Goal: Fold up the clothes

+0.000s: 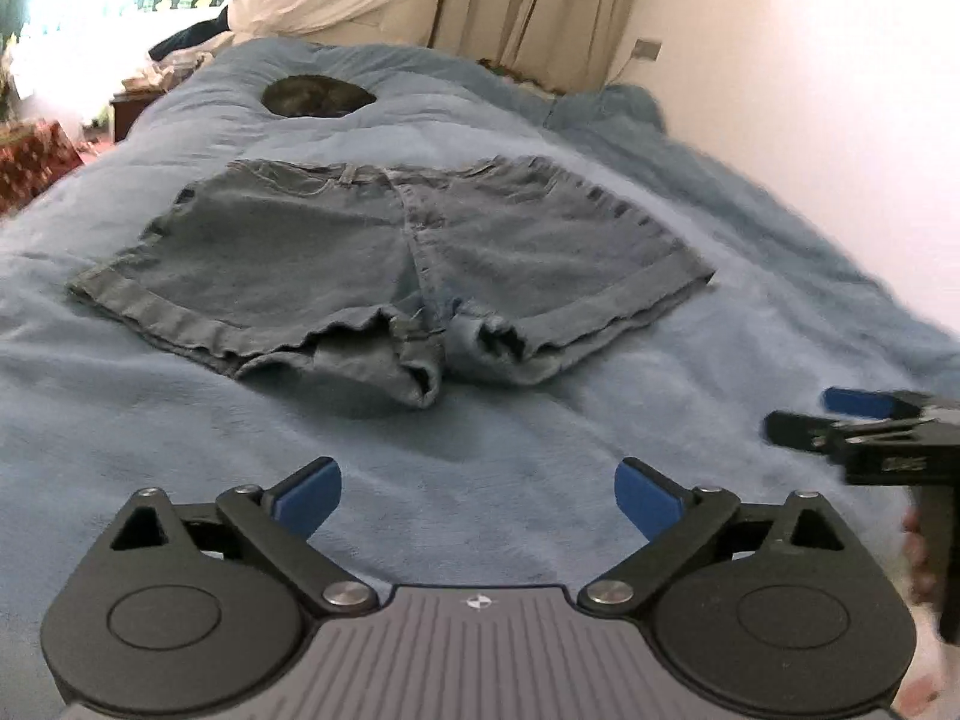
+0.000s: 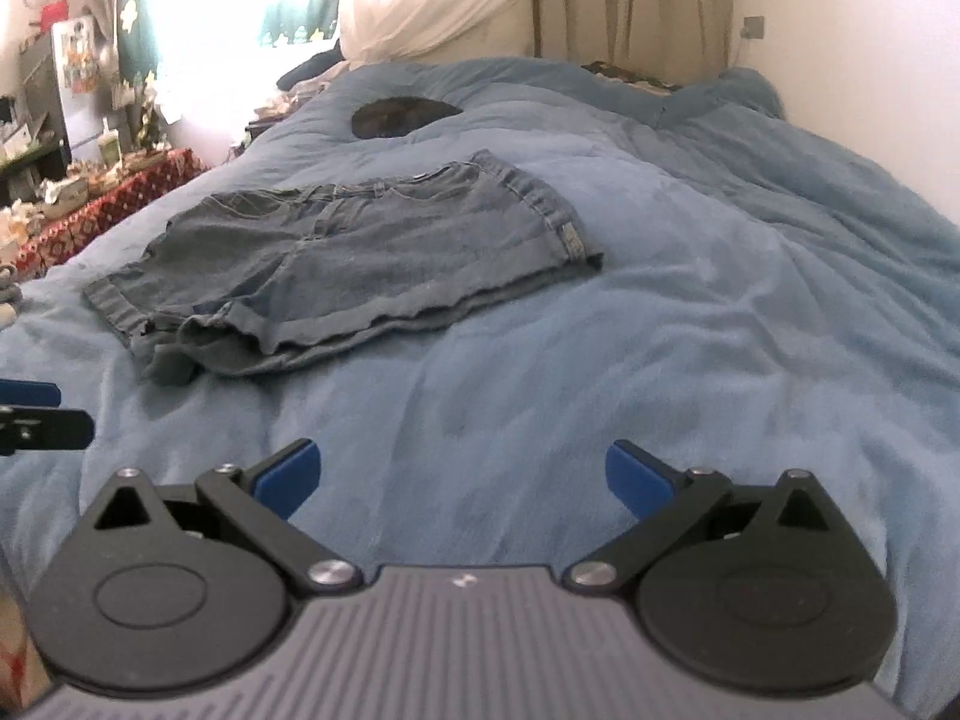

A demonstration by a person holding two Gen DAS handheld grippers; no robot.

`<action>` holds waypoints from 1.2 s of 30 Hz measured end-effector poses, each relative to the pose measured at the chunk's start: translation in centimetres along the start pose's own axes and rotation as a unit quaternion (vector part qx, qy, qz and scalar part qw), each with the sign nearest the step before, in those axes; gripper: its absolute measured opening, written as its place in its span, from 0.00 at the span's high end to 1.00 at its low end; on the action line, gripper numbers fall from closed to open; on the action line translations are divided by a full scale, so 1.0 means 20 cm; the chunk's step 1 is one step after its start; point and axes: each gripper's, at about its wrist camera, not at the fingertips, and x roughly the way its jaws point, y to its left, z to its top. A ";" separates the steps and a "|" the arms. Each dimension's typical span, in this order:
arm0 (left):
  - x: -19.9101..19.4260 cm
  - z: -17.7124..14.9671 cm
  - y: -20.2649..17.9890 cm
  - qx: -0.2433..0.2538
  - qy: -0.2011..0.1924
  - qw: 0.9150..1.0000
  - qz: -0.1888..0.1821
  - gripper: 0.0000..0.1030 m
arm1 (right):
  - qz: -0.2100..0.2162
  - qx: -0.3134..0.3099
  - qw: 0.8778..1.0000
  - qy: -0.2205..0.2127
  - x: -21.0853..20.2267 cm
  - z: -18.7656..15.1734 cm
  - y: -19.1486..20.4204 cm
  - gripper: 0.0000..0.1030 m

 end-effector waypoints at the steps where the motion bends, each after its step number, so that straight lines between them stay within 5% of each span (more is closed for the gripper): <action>1: 0.01 -0.01 -0.01 0.012 0.002 1.000 0.012 0.04 | -0.004 -0.002 1.000 0.003 -0.01 -0.02 0.00 0.01; 8: -0.04 -0.08 -0.05 0.037 -0.005 0.999 0.008 0.04 | -0.010 0.019 1.000 -0.010 -0.08 -0.08 -0.04 0.01; 14: -0.09 -0.08 -0.06 0.053 -0.009 0.999 -0.002 0.04 | 0.016 0.019 0.994 -0.109 -0.21 -0.10 -0.06 0.01; 26: -0.06 0.03 -0.02 0.011 -0.026 0.999 -0.030 0.05 | -0.021 -0.004 0.995 -0.101 -0.17 -0.05 -0.12 0.01; 31: 0.01 0.11 -0.05 0.053 -0.042 0.998 -0.013 0.18 | -0.024 0.003 0.994 -0.106 -0.13 0.03 -0.21 0.02; 33: 0.06 0.14 -0.06 0.076 -0.042 0.996 -0.003 0.33 | -0.032 -0.007 0.995 -0.099 -0.09 0.08 -0.23 0.08; 36: 0.15 0.19 -0.08 0.108 -0.042 0.993 0.008 0.43 | -0.042 -0.024 0.995 -0.086 -0.01 0.16 -0.26 0.23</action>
